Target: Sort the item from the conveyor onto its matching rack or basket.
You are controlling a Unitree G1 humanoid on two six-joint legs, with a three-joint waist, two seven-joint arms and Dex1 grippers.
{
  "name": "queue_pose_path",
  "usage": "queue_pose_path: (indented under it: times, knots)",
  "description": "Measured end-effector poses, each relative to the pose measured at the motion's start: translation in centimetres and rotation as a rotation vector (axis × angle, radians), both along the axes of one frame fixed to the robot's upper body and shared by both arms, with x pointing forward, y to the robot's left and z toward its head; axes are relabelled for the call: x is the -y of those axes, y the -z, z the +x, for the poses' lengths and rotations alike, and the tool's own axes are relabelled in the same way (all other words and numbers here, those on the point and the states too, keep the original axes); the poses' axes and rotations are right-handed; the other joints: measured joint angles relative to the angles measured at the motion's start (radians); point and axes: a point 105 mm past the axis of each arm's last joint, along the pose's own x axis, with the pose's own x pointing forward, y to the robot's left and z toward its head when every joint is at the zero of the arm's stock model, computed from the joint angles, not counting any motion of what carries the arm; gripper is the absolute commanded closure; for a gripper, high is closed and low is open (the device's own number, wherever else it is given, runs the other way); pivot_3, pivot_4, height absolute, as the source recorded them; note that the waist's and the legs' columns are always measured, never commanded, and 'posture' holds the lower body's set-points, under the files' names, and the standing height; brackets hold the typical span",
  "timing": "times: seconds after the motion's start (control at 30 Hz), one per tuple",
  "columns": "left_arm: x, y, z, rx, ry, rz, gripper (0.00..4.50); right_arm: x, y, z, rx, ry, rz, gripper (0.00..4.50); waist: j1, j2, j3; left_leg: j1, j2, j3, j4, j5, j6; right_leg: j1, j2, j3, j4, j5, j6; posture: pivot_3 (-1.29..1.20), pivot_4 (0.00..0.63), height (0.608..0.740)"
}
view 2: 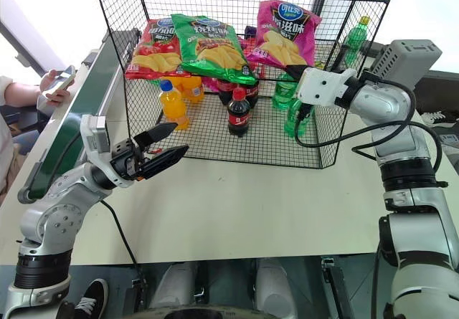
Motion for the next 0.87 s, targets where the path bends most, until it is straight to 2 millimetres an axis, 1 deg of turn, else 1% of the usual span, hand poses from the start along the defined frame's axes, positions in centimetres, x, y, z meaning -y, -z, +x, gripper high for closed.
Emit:
queue_pose_path:
  times: [0.1,0.17,0.23,0.27,0.3,0.37,0.4,0.43,0.47,0.5,0.57,0.63,0.67,0.73,0.8,0.87]
  knots:
    - [0.0,0.0,0.0,-0.001,-0.001,0.0,0.0,0.4,0.3,-0.5,-0.038,-0.026,0.006,1.72,0.0,0.0,0.0,0.0,0.0,0.0,0.0,0.0,0.0,0.0,0.0,0.0,0.0,0.0,0.0,0.0,0.15,0.74]
    - [-0.1,0.1,0.0,-0.001,-0.005,0.002,0.0,0.7,0.4,-1.2,-0.081,-0.055,0.031,0.7,0.002,0.0,0.0,0.0,0.0,0.0,0.0,0.0,0.0,0.0,0.0,0.0,0.0,0.0,0.0,0.0,0.15,0.74]
    - [-0.2,0.1,0.0,0.006,-0.014,0.008,0.0,1.0,0.4,-2.1,-0.138,-0.092,0.089,0.7,0.003,0.0,0.0,0.0,0.0,0.0,0.0,0.0,0.0,0.0,0.0,0.0,0.0,0.0,0.0,0.0,0.15,0.74]
    - [-0.3,0.1,0.1,0.009,-0.021,0.02,0.0,1.2,-0.1,-2.6,-0.181,-0.114,0.182,0.7,0.003,0.0,0.0,0.0,0.0,0.0,0.0,0.0,0.0,0.0,0.0,0.0,0.0,0.0,0.0,0.0,0.15,0.74]
    - [-0.5,0.2,0.1,0.008,-0.027,0.032,0.0,1.4,-0.8,-2.9,-0.208,-0.132,0.26,0.7,0.003,0.0,0.0,0.0,0.0,0.0,0.0,0.0,0.0,0.0,0.0,0.0,0.0,0.0,0.0,0.0,0.15,0.74]
    - [-0.9,0.2,0.2,0.017,-0.051,0.059,0.0,1.8,-3.0,-3.8,-0.251,-0.176,0.438,0.7,0.0,0.0,0.0,0.001,0.0,0.0,0.0,0.0,0.0,0.0,0.0,0.0,0.001,0.0,0.0,0.0,0.15,0.74]
    - [-1.4,0.3,0.3,0.015,-0.072,0.083,0.0,1.7,-3.7,-4.6,-0.306,-0.218,0.534,0.7,0.001,0.0,0.0,0.001,0.001,-0.001,0.0,0.0,0.0,0.0,0.0,0.0,0.001,0.0,0.0,0.0,0.15,0.74]
    - [-2.0,0.3,0.4,0.012,-0.1,0.107,0.0,1.4,-3.9,-5.4,-0.368,-0.26,0.598,0.7,0.001,0.0,0.0,0.001,0.001,-0.001,-0.001,0.0,0.0,0.0,0.001,0.0,0.001,0.0,-0.001,0.0,0.15,0.74]
    - [-3.1,0.3,0.6,0.012,-0.144,0.143,0.0,0.8,-3.6,-6.6,-0.467,-0.311,0.663,0.7,0.002,0.0,0.0,0.001,0.002,-0.002,-0.001,0.0,0.0,0.001,0.001,-0.001,0.0,0.0,-0.001,0.0,0.15,0.74]
    - [-4.0,0.3,0.7,0.015,-0.182,0.173,0.0,0.2,-2.8,-7.4,-0.564,-0.341,0.709,0.7,0.002,0.0,0.0,0.001,0.002,-0.002,-0.002,0.0,0.001,0.001,0.001,-0.001,0.0,0.0,-0.001,0.0,0.15,0.74]
    - [-5.3,0.3,0.9,0.018,-0.244,0.224,0.0,-1.0,0.0,-8.8,-0.734,-0.354,0.728,0.7,0.004,0.0,0.0,0.001,0.001,-0.001,-0.002,-0.001,0.001,0.001,0.001,-0.001,0.0,0.0,-0.001,0.0,0.15,0.74]
    - [-6.9,0.8,0.6,0.004,-0.302,0.283,0.0,-1.4,3.4,-10.0,-0.867,-0.324,0.728,0.7,0.004,0.0,0.0,0.001,0.001,-0.001,-0.002,-0.001,0.001,0.001,0.0,0.0,-0.001,0.0,-0.001,0.0,0.15,0.74]
    - [-8.0,1.1,0.4,-0.012,-0.349,0.324,0.0,-1.3,5.0,-10.5,-0.924,-0.298,0.739,0.7,0.004,0.0,0.0,0.0,0.0,-0.001,-0.001,-0.001,0.001,0.0,-0.001,0.0,-0.001,0.0,-0.001,0.0,0.15,0.74]
    - [-9.6,1.5,-0.1,-0.043,-0.405,0.384,0.0,-1.0,6.1,-10.8,-0.956,-0.276,0.745,0.7,0.003,0.0,0.0,0.0,0.0,0.0,-0.001,-0.001,0.002,0.0,-0.001,0.0,-0.001,0.0,-0.001,0.0,0.15,0.74]
    - [-11.5,2.0,-1.0,-0.075,-0.467,0.429,0.0,-0.8,6.8,-11.5,-0.982,-0.27,0.742,0.7,0.0,0.0,0.0,0.0,0.0,-0.001,-0.001,-0.001,0.002,0.0,-0.001,0.0,-0.001,0.0,-0.001,0.0,0.15,0.74]
    - [-12.4,2.2,-1.4,-0.083,-0.497,0.457,0.0,-0.8,6.9,-11.6,-0.993,-0.273,0.735,0.7,0.002,0.0,0.0,0.0,0.0,-0.001,-0.001,-0.001,0.002,0.0,0.0,0.0,-0.001,0.0,-0.001,0.0,0.15,0.74]
